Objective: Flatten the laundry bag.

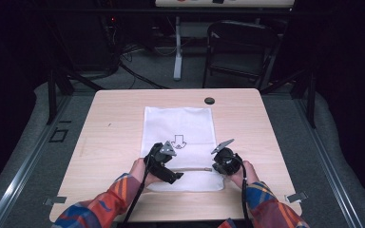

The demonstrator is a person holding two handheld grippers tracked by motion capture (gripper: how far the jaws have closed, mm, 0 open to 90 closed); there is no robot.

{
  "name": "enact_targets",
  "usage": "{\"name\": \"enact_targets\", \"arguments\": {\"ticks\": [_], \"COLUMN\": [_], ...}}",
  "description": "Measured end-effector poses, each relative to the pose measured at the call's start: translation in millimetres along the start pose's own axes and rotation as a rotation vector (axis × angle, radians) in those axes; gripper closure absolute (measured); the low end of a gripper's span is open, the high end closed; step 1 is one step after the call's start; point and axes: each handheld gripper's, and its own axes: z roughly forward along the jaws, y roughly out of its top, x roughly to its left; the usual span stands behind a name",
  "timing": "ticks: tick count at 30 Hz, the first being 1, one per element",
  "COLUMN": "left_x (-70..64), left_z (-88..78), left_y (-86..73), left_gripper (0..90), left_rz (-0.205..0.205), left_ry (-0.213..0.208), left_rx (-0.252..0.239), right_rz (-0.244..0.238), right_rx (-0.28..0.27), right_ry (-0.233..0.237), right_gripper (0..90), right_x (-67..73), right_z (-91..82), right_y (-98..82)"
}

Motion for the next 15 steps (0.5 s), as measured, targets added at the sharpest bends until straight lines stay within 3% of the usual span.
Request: {"name": "enact_targets", "arguments": {"ticks": [15], "left_x": [-0.9], "left_z": [23.8], "left_y": [24.0], "left_gripper": [15.7], "left_rz": [0.023], "left_ry": [-0.021], "left_rx": [-0.022], "right_rz": [0.011], "right_rx": [-0.009], "right_ry": [0.015], "right_gripper": [90.0], "right_x": [-1.9], "right_z": [0.1], "right_y": [-1.0]}}
